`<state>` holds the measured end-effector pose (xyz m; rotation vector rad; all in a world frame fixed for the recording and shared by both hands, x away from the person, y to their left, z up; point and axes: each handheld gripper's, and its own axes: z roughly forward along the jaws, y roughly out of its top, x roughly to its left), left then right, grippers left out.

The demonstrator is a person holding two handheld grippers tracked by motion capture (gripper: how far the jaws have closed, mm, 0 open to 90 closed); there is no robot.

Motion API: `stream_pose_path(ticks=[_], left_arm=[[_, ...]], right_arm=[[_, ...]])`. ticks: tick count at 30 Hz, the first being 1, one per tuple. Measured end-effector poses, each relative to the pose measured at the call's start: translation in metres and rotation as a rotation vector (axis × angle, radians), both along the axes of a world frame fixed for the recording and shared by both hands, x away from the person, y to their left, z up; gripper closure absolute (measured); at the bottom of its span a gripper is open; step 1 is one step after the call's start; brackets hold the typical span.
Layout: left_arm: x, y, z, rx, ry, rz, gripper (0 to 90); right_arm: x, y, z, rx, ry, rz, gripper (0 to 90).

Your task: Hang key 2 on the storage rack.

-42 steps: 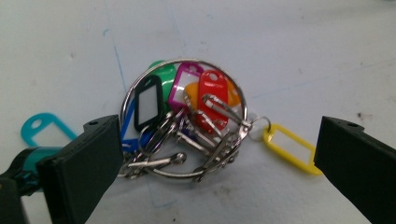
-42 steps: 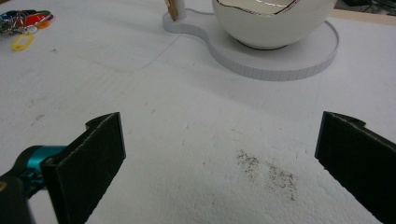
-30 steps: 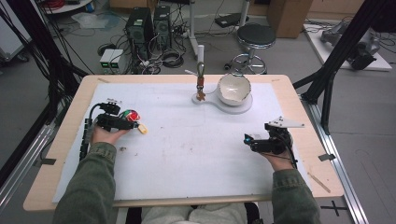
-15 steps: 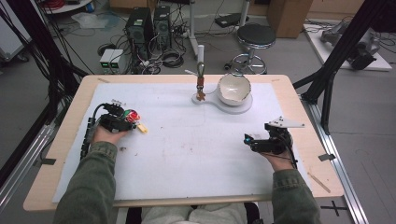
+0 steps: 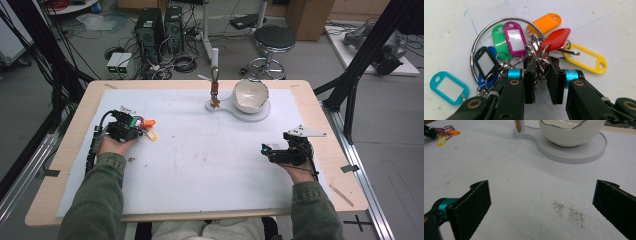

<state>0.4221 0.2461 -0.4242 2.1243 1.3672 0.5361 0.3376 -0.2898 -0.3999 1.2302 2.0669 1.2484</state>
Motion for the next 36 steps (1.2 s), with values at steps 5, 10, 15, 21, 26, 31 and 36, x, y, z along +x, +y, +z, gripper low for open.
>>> stream_pose_path(ticks=[5,10,15,21,26,31,36], left_arm=[[-0.001,0.001,0.002,-0.008,0.001,0.002,77.4],[-0.003,0.003,0.007,-0.033,-0.008,0.005,77.6],[-0.005,0.005,0.020,-0.032,-0.027,-0.003,78.1],[-0.008,0.011,0.034,-0.056,-0.042,0.013,78.2],[-0.010,0.016,0.038,-0.073,-0.050,0.030,78.3],[-0.009,0.017,0.050,-0.058,-0.054,0.029,78.4],[-0.008,0.017,0.067,-0.064,-0.067,0.026,78.5]], right_arm=[[-0.001,-0.001,0.000,0.003,0.000,-0.004,0.7],[-0.002,-0.001,0.001,0.005,0.001,-0.006,0.7],[-0.002,-0.002,0.001,0.006,-0.002,-0.006,0.7],[-0.002,-0.002,0.001,0.007,-0.004,-0.009,0.7],[-0.002,-0.002,0.002,0.009,-0.006,-0.008,0.7],[-0.002,-0.002,0.002,0.012,-0.004,-0.012,0.7],[-0.002,-0.002,0.002,0.011,-0.004,-0.014,0.7]])
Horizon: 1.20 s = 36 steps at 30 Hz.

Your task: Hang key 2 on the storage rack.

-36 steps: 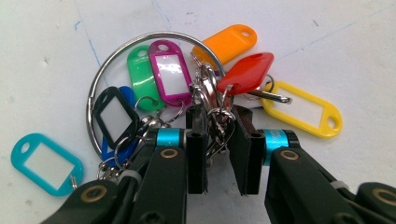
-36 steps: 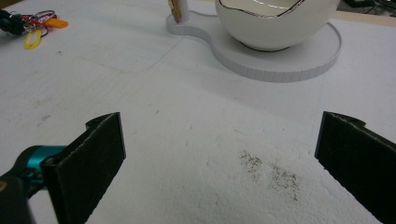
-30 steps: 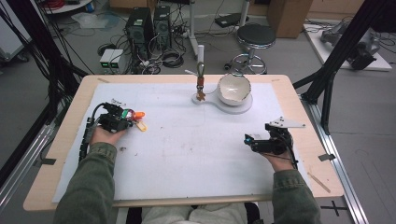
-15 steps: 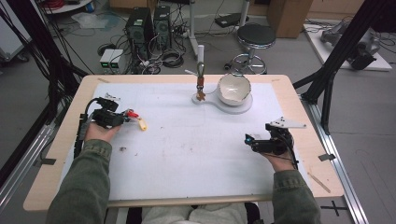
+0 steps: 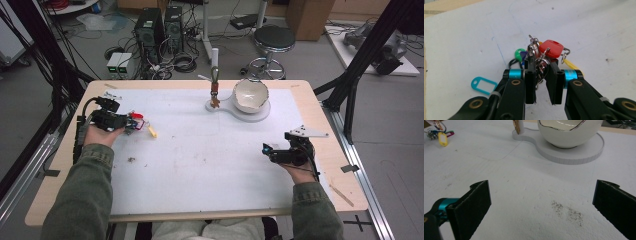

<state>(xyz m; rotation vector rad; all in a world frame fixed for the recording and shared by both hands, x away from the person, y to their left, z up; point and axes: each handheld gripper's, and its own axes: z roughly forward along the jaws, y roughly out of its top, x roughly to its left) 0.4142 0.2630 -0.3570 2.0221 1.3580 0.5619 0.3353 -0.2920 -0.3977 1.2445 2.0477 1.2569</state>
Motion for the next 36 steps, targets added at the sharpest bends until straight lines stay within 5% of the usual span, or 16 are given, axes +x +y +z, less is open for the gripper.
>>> stream_pose_path(ticks=[21,36], left_arm=[[0.007,-0.011,0.042,-0.024,-0.034,-0.006,78.8],[0.015,-0.023,0.067,-0.090,-0.036,0.020,78.9]], right_arm=[[-0.001,-0.002,0.001,0.005,-0.005,-0.003,0.7],[-0.001,-0.003,0.001,0.010,-0.004,-0.005,0.7]])
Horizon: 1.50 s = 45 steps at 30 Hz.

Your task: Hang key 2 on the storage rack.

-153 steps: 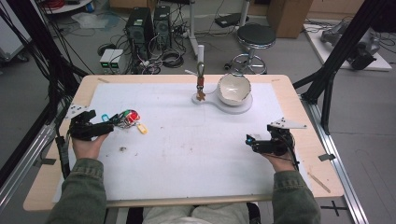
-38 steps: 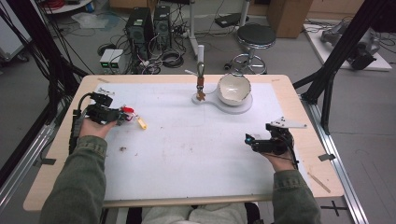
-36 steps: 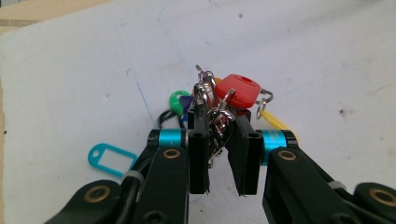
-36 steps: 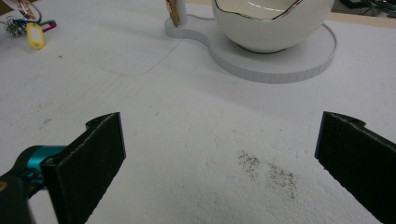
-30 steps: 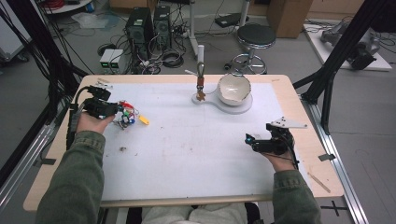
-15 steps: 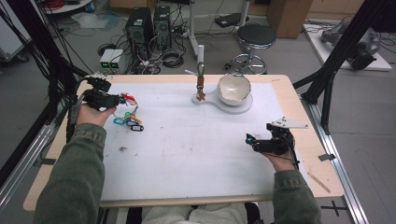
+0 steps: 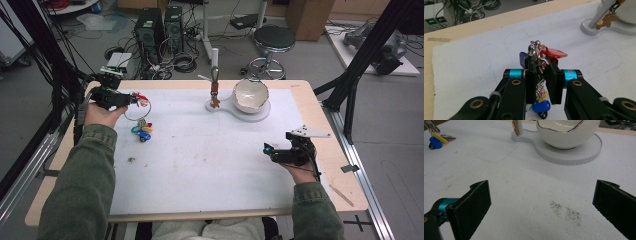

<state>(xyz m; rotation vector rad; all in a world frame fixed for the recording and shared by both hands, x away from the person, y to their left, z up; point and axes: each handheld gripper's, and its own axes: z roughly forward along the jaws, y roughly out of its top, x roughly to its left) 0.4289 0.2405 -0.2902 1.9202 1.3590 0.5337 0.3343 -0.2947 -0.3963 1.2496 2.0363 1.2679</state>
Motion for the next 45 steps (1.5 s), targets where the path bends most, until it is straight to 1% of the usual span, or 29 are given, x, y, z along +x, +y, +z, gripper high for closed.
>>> stream_pose_path(ticks=[1,3,9,10,12,13,14,19,22,27,29,32,34,40,42,45], left_arm=[[0.000,-0.001,0.002,0.002,-0.005,0.004,78.9],[0.001,-0.004,0.004,-0.006,-0.002,0.013,78.9],[0.005,-0.013,0.011,-0.084,-0.010,0.037,78.9],[0.006,-0.014,0.012,-0.089,-0.012,0.039,78.9],[0.007,-0.018,0.015,-0.080,-0.018,0.045,78.9],[0.007,-0.020,0.015,-0.084,-0.020,0.049,78.9],[0.008,-0.020,0.016,-0.082,-0.020,0.042,78.9],[0.010,-0.026,0.022,-0.115,-0.032,0.041,78.9],[0.012,-0.031,0.027,-0.123,-0.044,0.038,78.9],[0.016,-0.042,0.035,-0.118,-0.059,0.024,79.0],[0.018,-0.047,0.037,-0.122,-0.063,0.020,78.9],[0.021,-0.054,0.041,-0.104,-0.059,0.002,78.9],[0.023,-0.059,0.043,-0.113,-0.064,0.000,78.9],[0.029,-0.072,0.051,-0.117,-0.077,-0.012,78.9],[0.031,-0.075,0.053,-0.119,-0.079,-0.016,78.9],[0.033,-0.080,0.056,-0.129,-0.083,-0.020,78.9]], right_arm=[[0.000,0.000,0.000,-0.001,-0.001,0.001,0.7],[0.000,0.000,0.000,-0.003,-0.001,0.000,0.7],[0.000,0.000,0.000,0.000,0.002,-0.001,0.7],[0.000,0.000,0.000,0.001,0.001,0.001,0.7],[0.000,-0.001,0.000,0.000,-0.001,-0.002,0.7],[0.000,-0.001,0.000,0.002,0.000,-0.001,0.7],[0.000,-0.001,0.000,0.000,-0.002,-0.004,0.7],[0.000,-0.003,0.000,0.004,0.000,-0.008,0.7],[-0.001,-0.003,0.000,0.001,-0.001,-0.013,0.7],[-0.001,-0.004,0.001,0.004,-0.004,-0.021,0.7],[-0.002,-0.004,0.001,-0.002,-0.008,-0.023,0.7],[-0.003,-0.004,0.001,-0.005,-0.012,-0.029,0.7],[-0.004,-0.005,0.002,-0.003,-0.023,-0.037,0.7],[-0.007,-0.009,0.004,0.012,-0.039,-0.063,0.7],[-0.008,-0.011,0.005,0.024,-0.048,-0.068,0.7],[-0.009,-0.013,0.006,0.028,-0.064,-0.083,0.7]])
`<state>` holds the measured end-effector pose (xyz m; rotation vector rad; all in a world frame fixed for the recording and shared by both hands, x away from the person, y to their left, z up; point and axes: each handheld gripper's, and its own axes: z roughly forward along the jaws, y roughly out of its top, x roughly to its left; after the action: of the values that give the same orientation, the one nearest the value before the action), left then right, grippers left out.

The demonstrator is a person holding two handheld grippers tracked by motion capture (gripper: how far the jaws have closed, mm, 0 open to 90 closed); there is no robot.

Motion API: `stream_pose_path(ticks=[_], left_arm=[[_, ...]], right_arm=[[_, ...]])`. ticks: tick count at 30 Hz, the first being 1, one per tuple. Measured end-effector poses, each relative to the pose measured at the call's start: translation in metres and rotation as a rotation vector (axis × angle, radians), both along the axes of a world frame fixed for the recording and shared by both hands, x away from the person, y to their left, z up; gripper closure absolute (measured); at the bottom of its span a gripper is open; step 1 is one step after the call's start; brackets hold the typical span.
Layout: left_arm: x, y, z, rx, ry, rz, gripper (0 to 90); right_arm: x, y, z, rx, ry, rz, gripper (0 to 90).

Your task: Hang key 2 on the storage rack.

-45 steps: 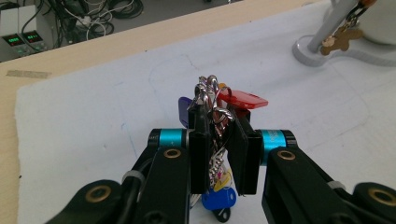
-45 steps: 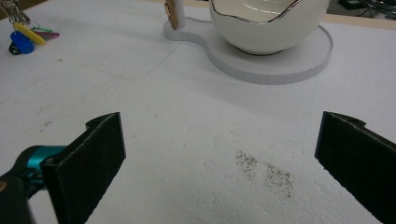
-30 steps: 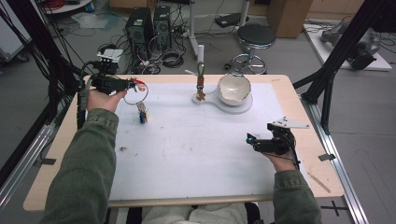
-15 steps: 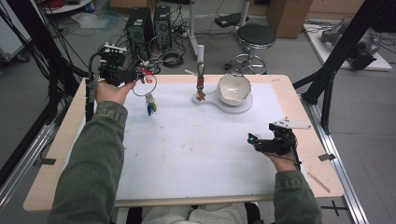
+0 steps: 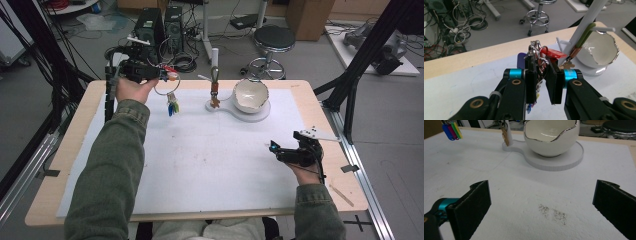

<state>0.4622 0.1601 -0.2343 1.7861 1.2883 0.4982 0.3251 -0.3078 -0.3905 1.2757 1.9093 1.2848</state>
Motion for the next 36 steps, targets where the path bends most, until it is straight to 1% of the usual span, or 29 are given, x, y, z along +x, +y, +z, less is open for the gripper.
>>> stream_pose_path(ticks=[2,4,7,10,11,13,14,15,18,20,22,25,26,28,30,34,35,36], left_arm=[[0.002,-0.003,0.001,0.001,-0.003,-0.001,78.9],[0.003,-0.005,0.003,-0.002,-0.003,0.001,78.9],[0.006,-0.008,0.005,-0.015,-0.007,0.003,78.9],[0.009,-0.012,0.007,-0.010,-0.009,-0.001,79.0],[0.010,-0.014,0.007,-0.010,-0.015,0.002,78.9],[0.011,-0.016,0.007,-0.026,-0.028,0.010,78.9],[0.012,-0.017,0.006,-0.037,-0.029,0.016,78.9],[0.014,-0.017,0.005,-0.032,-0.025,0.013,78.9],[0.019,-0.017,0.001,-0.042,-0.019,0.028,79.0],[0.022,-0.017,-0.001,-0.045,-0.020,0.028,78.9],[0.024,-0.018,-0.003,-0.057,-0.022,0.037,79.0],[0.029,-0.018,-0.007,-0.064,-0.024,0.051,79.0],[0.031,-0.019,-0.008,-0.073,-0.025,0.055,79.0],[0.033,-0.021,-0.011,-0.071,-0.021,0.056,78.9],[0.035,-0.024,-0.013,-0.077,-0.018,0.051,79.0],[0.040,-0.031,-0.017,-0.072,-0.016,0.053,78.9],[0.041,-0.032,-0.018,-0.060,-0.014,0.053,79.0],[0.042,-0.034,-0.018,-0.051,-0.021,0.058,78.9]], right_arm=[[-0.001,-0.001,0.001,0.011,-0.002,-0.008,0.7],[-0.001,-0.002,0.001,0.011,-0.008,-0.017,0.7],[-0.002,-0.004,0.001,0.020,-0.010,-0.023,0.7],[-0.002,-0.004,0.001,0.022,-0.009,-0.024,0.7],[-0.002,-0.005,0.001,0.022,-0.010,-0.021,0.7],[-0.002,-0.004,0.001,0.022,-0.009,-0.021,0.7],[-0.002,-0.004,0.001,0.022,-0.009,-0.021,0.7],[-0.002,-0.004,0.001,0.022,-0.008,-0.019,0.7],[-0.002,-0.004,0.001,0.019,-0.010,-0.017,0.7],[-0.002,-0.004,0.001,0.021,-0.007,-0.015,0.7],[-0.001,-0.005,0.000,0.021,-0.008,-0.014,0.7],[0.000,-0.005,-0.001,0.030,0.002,-0.017,0.7],[0.000,-0.005,-0.001,0.026,-0.002,-0.014,0.7],[-0.001,-0.004,-0.001,0.024,-0.003,-0.012,0.7],[-0.001,-0.004,-0.001,0.026,-0.003,-0.013,0.7],[-0.001,-0.005,-0.001,0.030,-0.001,-0.013,0.7],[-0.001,-0.005,-0.001,0.034,0.002,-0.016,0.7],[-0.001,-0.005,-0.001,0.031,-0.001,-0.016,0.7]])
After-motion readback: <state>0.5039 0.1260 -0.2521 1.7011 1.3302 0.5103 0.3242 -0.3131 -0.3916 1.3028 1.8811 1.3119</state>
